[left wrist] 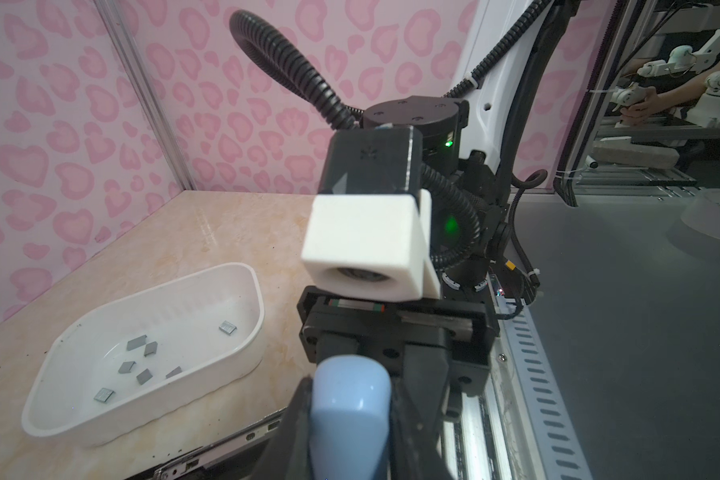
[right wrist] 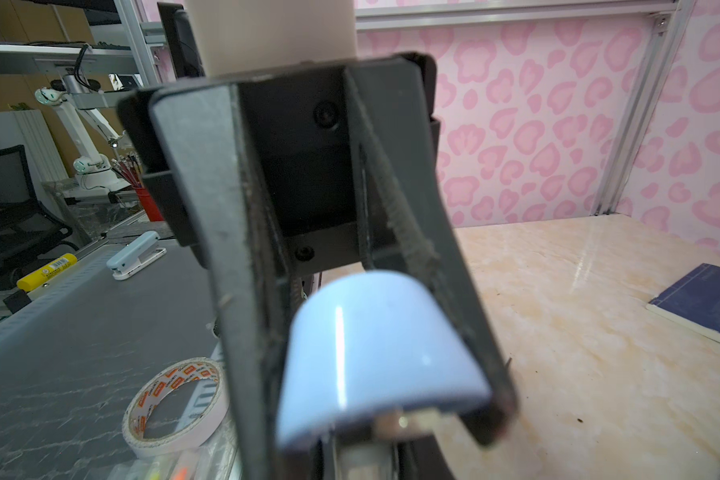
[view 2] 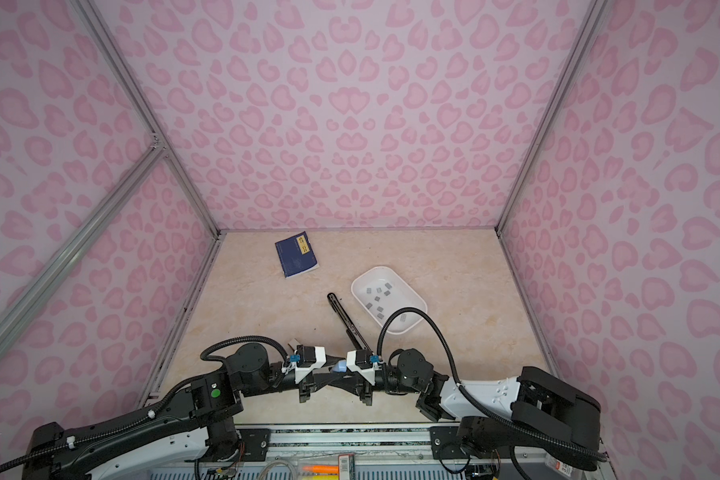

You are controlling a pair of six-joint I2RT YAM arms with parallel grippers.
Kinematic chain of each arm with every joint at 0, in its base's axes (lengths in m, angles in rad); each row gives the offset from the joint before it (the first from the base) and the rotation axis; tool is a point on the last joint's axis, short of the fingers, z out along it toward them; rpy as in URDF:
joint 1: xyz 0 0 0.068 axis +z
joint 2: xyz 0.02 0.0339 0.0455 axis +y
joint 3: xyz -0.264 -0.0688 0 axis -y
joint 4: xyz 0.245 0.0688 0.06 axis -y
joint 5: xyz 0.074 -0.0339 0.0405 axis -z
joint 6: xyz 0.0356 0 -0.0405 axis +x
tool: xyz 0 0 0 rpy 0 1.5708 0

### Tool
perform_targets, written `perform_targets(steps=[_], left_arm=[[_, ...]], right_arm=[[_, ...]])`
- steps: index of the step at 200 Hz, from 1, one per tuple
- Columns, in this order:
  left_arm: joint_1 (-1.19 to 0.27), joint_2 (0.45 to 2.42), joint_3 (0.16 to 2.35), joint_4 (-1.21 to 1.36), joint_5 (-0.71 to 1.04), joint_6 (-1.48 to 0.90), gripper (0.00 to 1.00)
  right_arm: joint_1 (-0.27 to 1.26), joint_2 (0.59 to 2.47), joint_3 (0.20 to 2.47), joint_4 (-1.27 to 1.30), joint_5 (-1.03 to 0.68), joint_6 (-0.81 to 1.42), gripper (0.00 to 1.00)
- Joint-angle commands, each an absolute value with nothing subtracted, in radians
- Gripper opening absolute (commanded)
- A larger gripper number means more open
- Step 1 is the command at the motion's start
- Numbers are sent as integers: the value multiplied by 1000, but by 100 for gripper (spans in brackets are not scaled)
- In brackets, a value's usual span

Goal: Load the staples into the stapler
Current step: 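Lay the opened light blue stapler on the table and release both grippers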

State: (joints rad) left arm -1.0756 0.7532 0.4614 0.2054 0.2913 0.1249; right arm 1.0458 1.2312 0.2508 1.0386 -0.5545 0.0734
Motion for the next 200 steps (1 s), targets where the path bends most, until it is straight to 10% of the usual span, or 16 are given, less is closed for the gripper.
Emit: perform_targets(steps=[1,44,80,200], left_arm=[[-1076,746,460,241,238,134,12],[-1076,723,449,236,4,59,74],[-1074,719,464,182,-314,-62,100],[-752,667,391,-197,-790,-404,96]], right_arm=[[1045,1231,259,1029,-472,142,15],[1044,1192,288,803,-271,201,8],[1055,1141,283,663,-141,248,7],[1206,1440,665,44,284,380,6]])
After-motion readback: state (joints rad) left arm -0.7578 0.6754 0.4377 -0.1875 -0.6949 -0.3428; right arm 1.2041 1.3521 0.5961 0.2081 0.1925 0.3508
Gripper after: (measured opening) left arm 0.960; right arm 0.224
